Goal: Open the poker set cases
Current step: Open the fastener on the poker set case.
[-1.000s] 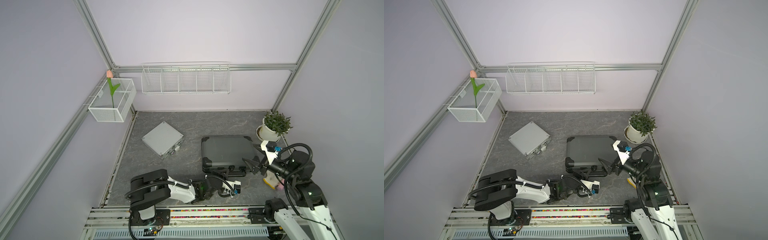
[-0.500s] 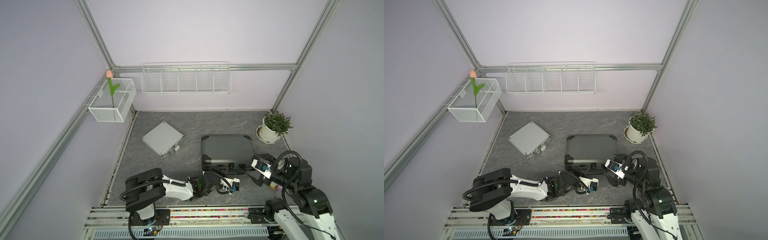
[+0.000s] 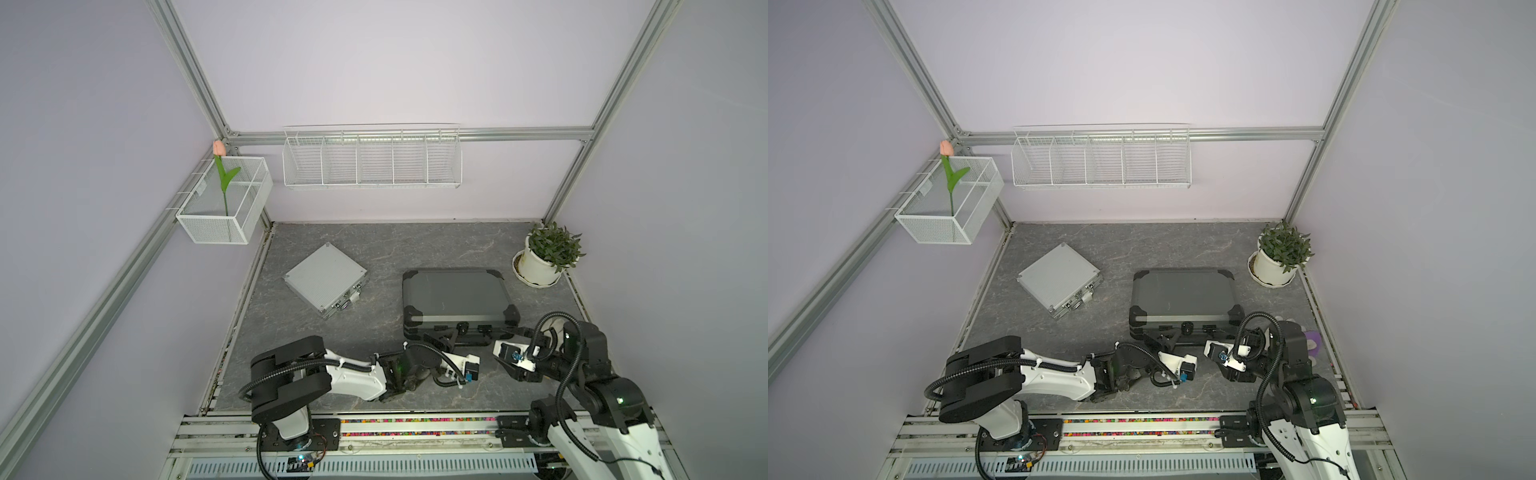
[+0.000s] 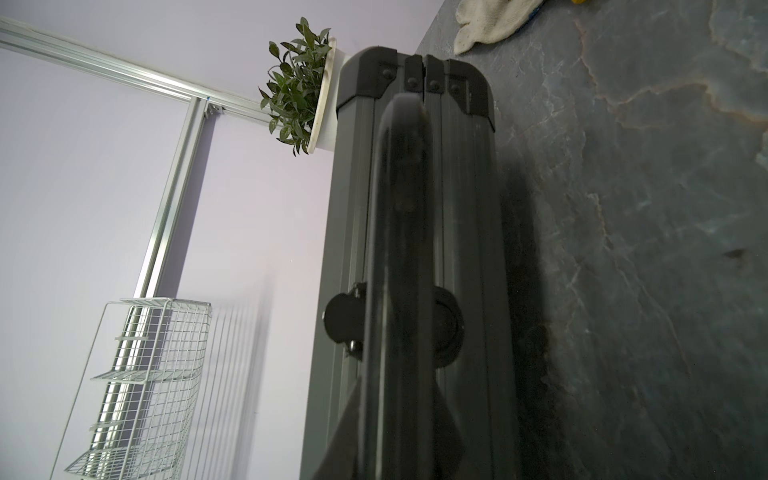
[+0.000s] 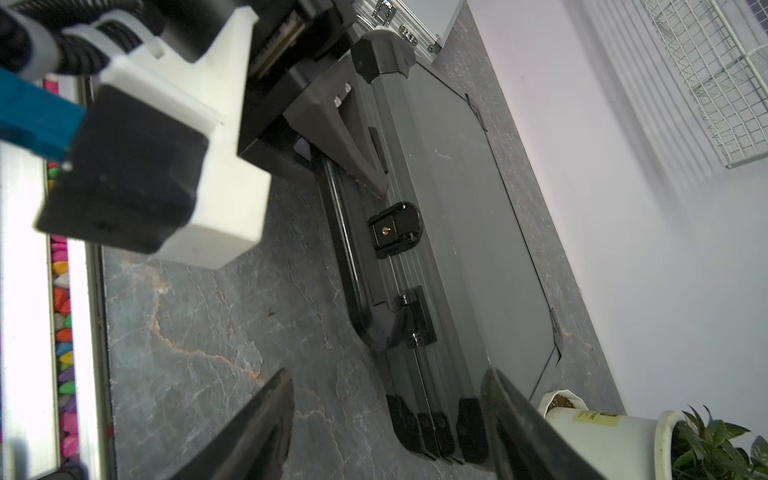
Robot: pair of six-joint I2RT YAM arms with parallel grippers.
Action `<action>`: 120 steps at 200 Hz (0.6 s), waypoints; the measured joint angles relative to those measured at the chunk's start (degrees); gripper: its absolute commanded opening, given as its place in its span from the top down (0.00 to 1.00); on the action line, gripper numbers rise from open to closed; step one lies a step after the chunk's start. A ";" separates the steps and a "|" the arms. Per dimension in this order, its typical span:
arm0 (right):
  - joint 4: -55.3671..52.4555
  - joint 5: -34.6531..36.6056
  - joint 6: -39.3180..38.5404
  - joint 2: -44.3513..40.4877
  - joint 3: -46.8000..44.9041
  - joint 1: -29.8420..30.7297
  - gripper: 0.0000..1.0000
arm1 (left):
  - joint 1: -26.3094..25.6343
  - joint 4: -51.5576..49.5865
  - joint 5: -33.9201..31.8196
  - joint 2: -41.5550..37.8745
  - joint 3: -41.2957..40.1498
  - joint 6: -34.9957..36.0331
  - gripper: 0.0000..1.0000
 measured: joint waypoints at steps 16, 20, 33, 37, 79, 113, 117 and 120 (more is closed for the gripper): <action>1.18 -0.17 -0.68 1.03 -0.96 1.31 0.30 | 0.00 0.50 -0.09 0.00 0.00 0.94 1.00; 1.53 -0.22 -0.92 1.20 -1.31 1.57 0.31 | 0.02 0.66 -0.09 0.00 0.00 1.16 1.00; 2.25 -0.22 -1.31 1.36 -2.16 2.27 0.33 | 0.07 0.87 -0.20 0.00 0.00 1.57 1.00; 2.29 -0.22 -1.33 1.36 -2.36 2.45 0.34 | 0.09 0.98 -0.20 0.00 0.00 1.70 1.00; 4.20 0.63 -1.81 2.75 -3.15 4.11 0.39 | 0.26 1.75 -0.22 0.00 0.00 2.93 1.00; 7.30 2.01 -1.77 6.75 -3.15 5.64 0.44 | 0.37 2.05 -0.15 0.00 0.00 3.26 1.00; 7.76 2.36 -1.73 7.34 -3.15 5.92 0.45 | 0.37 2.05 -0.15 -0.02 0.00 3.26 1.00; 8.09 2.51 -1.81 7.74 -3.17 6.08 0.45 | 0.37 2.05 -0.15 -0.02 0.00 3.26 1.00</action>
